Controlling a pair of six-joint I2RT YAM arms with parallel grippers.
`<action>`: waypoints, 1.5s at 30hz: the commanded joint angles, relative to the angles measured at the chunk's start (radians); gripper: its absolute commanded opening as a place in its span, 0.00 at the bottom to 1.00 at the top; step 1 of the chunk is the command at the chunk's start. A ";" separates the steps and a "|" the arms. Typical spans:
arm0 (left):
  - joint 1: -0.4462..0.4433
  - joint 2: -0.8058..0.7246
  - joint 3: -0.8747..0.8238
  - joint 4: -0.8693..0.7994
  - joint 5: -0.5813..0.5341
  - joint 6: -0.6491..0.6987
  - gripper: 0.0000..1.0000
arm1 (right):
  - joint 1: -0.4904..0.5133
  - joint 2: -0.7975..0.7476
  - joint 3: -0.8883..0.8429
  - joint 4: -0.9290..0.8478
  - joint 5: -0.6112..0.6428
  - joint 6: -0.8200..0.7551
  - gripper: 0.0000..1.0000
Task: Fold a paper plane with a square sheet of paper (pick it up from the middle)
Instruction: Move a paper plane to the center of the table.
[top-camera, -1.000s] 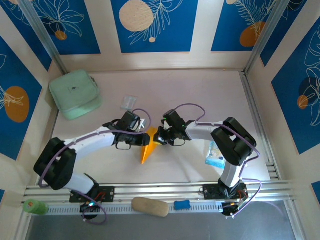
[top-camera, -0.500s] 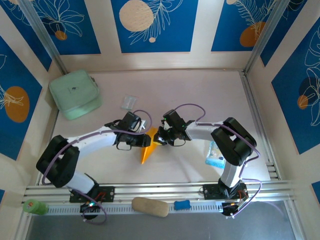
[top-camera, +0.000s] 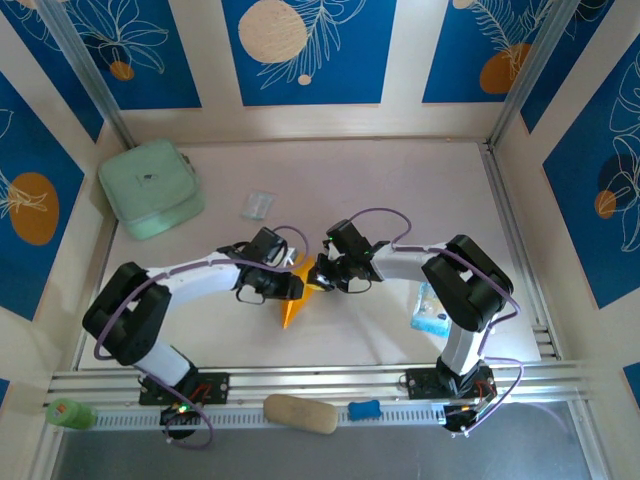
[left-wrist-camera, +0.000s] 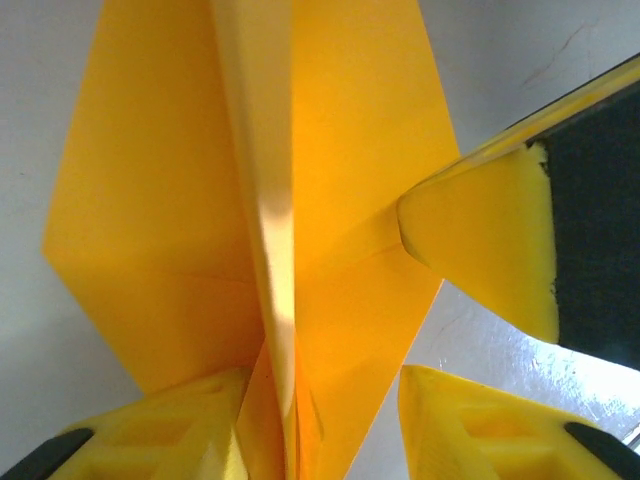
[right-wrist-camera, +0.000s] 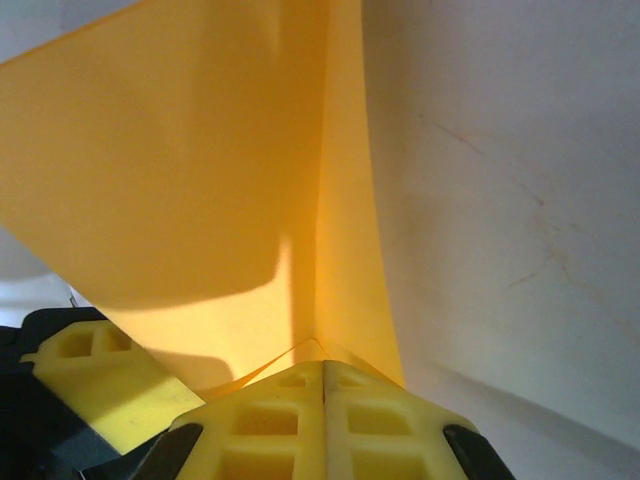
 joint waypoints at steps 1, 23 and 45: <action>-0.017 0.021 0.024 -0.041 0.013 0.033 0.40 | -0.005 -0.029 -0.018 0.010 -0.010 0.015 0.02; -0.061 0.116 0.109 -0.115 -0.102 0.059 0.10 | -0.016 -0.059 -0.039 0.016 -0.006 0.010 0.05; -0.099 0.262 0.321 -0.321 -0.355 -0.139 0.07 | -0.148 -0.329 -0.223 -0.094 0.058 -0.029 0.18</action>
